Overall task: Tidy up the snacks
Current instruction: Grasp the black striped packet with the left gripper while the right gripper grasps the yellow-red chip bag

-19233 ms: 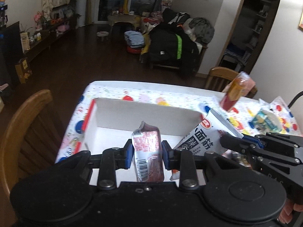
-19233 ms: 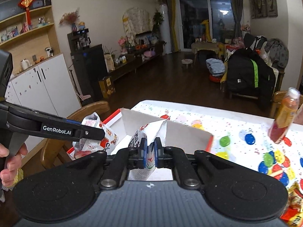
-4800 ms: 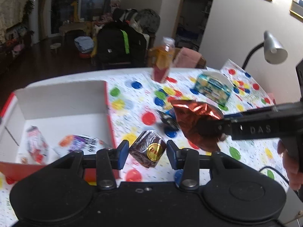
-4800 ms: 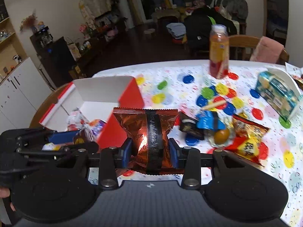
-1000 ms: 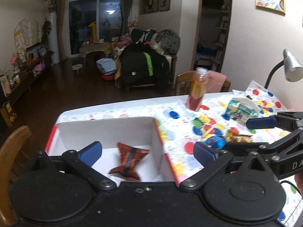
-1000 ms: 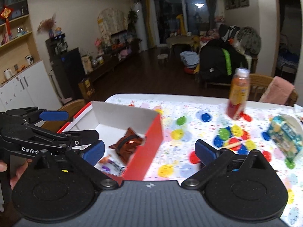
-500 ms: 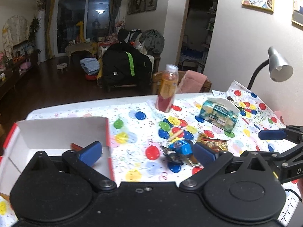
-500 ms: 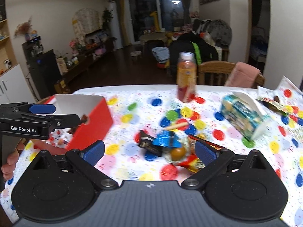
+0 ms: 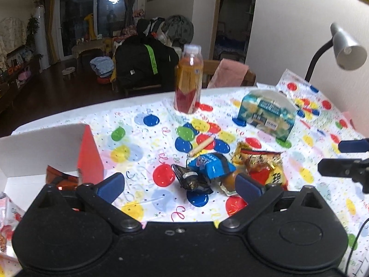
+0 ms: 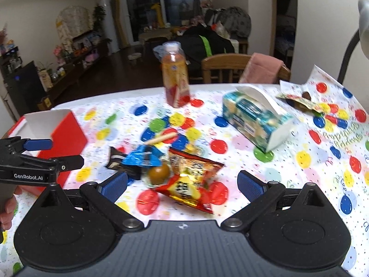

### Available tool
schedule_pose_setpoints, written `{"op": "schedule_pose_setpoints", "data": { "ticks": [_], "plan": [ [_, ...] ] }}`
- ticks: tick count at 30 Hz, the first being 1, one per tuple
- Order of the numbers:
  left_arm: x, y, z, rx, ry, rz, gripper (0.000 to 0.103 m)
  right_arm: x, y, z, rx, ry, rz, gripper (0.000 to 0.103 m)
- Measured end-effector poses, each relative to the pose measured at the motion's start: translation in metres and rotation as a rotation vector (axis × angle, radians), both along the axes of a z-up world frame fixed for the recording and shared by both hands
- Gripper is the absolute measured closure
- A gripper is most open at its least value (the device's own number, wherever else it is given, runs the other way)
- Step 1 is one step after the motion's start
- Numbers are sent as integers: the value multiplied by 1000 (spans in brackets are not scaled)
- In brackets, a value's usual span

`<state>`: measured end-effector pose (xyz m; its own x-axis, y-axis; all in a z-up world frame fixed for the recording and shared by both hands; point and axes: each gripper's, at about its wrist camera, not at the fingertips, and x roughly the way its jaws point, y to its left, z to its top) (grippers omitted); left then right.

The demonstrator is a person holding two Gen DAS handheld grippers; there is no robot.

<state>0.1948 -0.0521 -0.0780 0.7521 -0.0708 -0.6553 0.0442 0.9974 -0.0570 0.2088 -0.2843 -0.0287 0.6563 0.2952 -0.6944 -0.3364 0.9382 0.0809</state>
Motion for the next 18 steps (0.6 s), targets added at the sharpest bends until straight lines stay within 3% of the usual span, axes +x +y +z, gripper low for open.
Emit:
{"op": "schedule_pose_setpoints", "data": {
  "ticks": [9,18],
  "plan": [
    [33,-13,-36,24,65,-2,11,36,-2,-34,-5,78,-51,1],
    [57,-9,-63,-4,130,9,30,58,16,-62,-15,143,-44,2]
  ]
}}
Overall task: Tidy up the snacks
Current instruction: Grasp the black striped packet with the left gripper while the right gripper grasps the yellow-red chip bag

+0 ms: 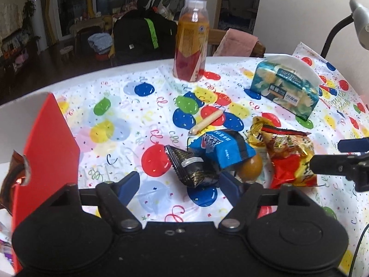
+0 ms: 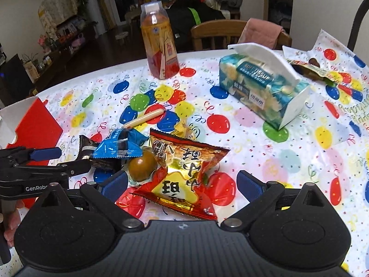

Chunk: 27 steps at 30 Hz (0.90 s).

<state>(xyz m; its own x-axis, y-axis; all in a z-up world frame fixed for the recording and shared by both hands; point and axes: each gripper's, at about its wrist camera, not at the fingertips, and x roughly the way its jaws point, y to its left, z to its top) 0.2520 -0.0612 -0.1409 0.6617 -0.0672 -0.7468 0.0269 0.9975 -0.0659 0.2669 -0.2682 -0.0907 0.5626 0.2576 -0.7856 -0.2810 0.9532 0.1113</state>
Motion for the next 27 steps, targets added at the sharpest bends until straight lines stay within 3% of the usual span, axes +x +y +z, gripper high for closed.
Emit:
{"op": "schedule_pose_setpoints", "data": {
  "ticks": [3,11,13,18,21,23,27],
  "plan": [
    [5,1,-5,-38,9,-16,32,4,6,-5,-4,4,12,2],
    [20,-9,-11,-41,30,-58,45,16,14,-17,-1,38,-2,11],
    [22,-10,-12,-50,35,-66,48,19,13,-20,12,53,-15,21],
    [25,-8,-15,-77,44,-65,53,23,9,-23,42,75,-43,33],
    [26,-7,-14,-89,45,-63,59,24,7,-24,62,86,-46,44],
    [27,-4,-14,-99,49,-56,69,23,7,-23,64,84,-47,48],
    [26,1,-15,-123,55,-42,72,21,6,-22,55,81,-57,59]
  ]
}}
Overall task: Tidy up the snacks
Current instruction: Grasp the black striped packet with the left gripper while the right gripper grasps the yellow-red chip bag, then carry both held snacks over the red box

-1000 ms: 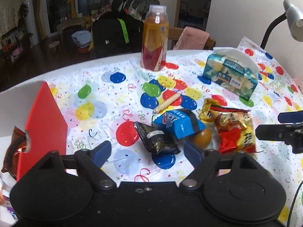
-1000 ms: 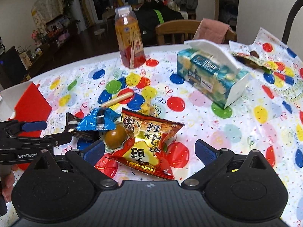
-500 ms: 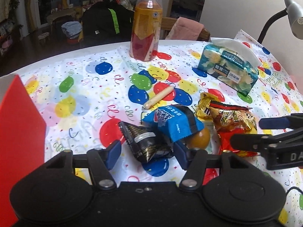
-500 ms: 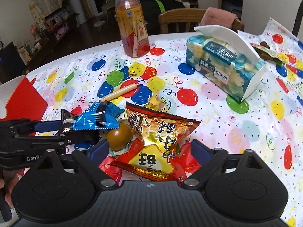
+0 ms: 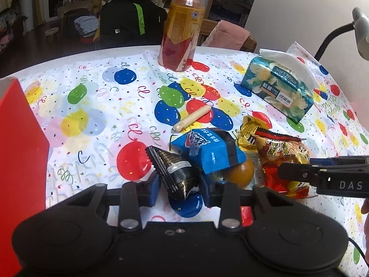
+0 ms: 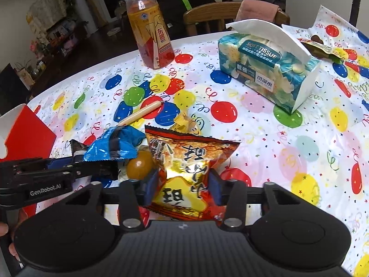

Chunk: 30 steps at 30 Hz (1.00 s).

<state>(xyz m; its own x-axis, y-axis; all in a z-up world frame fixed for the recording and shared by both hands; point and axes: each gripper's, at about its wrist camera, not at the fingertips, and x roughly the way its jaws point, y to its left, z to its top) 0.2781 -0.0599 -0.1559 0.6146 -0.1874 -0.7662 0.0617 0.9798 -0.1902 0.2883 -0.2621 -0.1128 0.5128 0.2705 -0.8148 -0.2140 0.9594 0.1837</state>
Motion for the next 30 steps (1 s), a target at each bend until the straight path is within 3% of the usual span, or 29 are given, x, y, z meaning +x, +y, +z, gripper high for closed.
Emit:
{"op": "schedule_pose_setpoints", "data": {
  "ticks": [12,30],
  "plan": [
    [-17,5,11,5,-3,8,77,-18,-1,12,-7,-19,10,63],
    [-73,19,65,4,-52,-16,77,-69,22,70,20,-66,118,65]
  ]
}}
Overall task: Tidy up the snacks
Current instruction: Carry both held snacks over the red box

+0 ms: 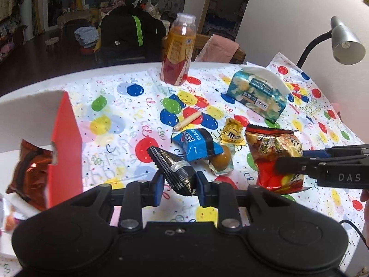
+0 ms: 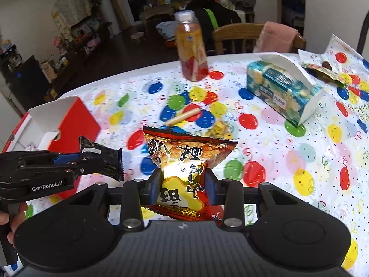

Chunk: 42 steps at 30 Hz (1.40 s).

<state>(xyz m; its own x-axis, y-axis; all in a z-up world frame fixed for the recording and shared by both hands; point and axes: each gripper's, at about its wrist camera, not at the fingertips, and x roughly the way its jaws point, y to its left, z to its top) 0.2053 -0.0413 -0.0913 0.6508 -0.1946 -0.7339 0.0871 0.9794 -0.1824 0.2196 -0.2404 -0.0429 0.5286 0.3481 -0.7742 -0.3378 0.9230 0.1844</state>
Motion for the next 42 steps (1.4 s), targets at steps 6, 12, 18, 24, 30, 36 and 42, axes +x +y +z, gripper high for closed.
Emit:
{"op": "schedule_pose_setpoints", "data": {
  "ticks": [6,12,18,24,30,36,42],
  "plan": [
    [-19,15,23,-13,-30,12,77,-17,25,19,6,-30,63,65],
    [-38,36,42,-18,-60,43,77,-30,55,36,14,-57,113,65],
    [-58,63,60,-27,-90,70,77,-42,89,48,24,-78,171,65],
    [-76,93,73,-13,-123,104,77,-53,129,56,27,-95,229,65],
    [-89,125,77,-3,-136,150,77,-61,170,57,28,-104,277,65],
    [-99,157,77,11,-141,195,77,-62,209,52,26,-93,309,65],
    [-100,191,77,32,-146,244,77,-56,246,43,6,-81,328,65]
  ]
}}
